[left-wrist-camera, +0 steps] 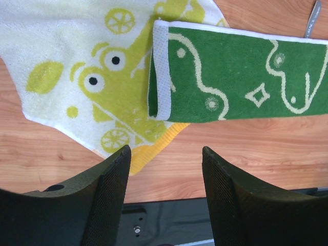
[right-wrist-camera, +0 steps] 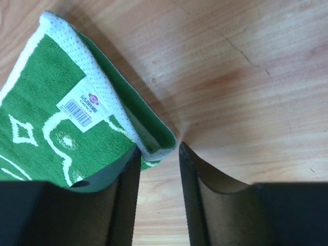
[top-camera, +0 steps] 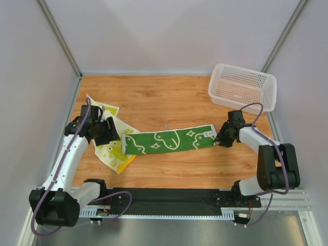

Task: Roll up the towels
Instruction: Fold the towel

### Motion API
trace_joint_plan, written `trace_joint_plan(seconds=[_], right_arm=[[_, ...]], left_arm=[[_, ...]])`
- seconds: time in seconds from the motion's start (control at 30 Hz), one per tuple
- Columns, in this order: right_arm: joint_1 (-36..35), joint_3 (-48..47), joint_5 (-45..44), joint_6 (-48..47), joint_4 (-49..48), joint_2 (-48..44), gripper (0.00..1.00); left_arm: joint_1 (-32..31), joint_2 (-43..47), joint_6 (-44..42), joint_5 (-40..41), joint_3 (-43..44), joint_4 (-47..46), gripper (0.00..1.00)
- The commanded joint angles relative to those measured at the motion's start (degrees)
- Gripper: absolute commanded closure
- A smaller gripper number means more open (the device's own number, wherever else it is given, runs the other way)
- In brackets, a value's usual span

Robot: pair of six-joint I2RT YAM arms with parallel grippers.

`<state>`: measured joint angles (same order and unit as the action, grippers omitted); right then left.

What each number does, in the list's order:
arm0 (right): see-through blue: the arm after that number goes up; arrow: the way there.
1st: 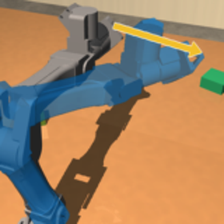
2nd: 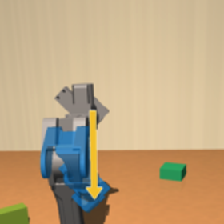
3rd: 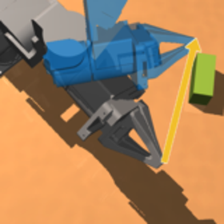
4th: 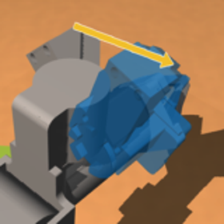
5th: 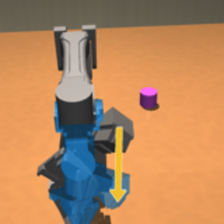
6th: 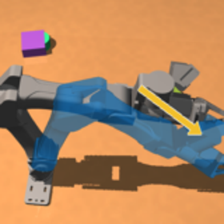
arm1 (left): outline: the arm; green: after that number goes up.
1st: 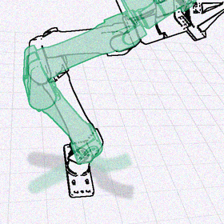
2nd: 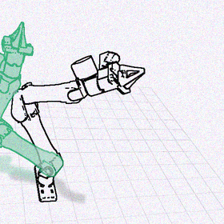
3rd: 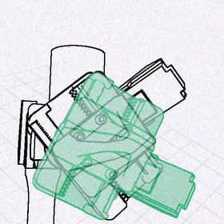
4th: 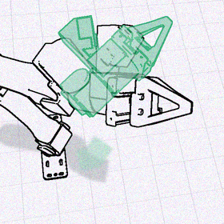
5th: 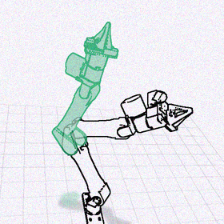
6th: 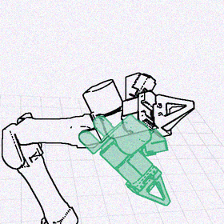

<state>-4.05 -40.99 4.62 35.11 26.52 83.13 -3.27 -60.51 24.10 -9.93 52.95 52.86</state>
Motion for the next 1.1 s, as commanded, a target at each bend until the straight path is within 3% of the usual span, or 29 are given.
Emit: trace_joint_plan(seconds=[0.0,0.17,0.37,0.83,1.07], right_arm=[[0.45,1.09,-1.11,0.04,-2.61,2.91,0.64],[0.63,0.83,-1.19,-0.4,-3.32,3.53,0.86],[0.45,0.39,-3.12,-1.45,-1.22,0.99,1.0],[-9.47,-10.5,-14.19,-4.79,11.52,-7.72,1.0],[-23.95,-18.5,-15.78,-6.73,12.67,-4.39,1.0]], left_arm=[[-0.16,0.22,-0.45,0.27,0.49,-0.65,0.35],[-0.16,0.22,-0.37,0.27,0.49,-0.65,0.35],[-0.16,0.22,-0.45,0.18,0.49,-0.65,0.35],[-0.16,1.01,-0.54,-0.53,0.31,-0.83,0.35],[-0.16,1.18,-0.63,-0.7,0.49,-0.92,0.35]])
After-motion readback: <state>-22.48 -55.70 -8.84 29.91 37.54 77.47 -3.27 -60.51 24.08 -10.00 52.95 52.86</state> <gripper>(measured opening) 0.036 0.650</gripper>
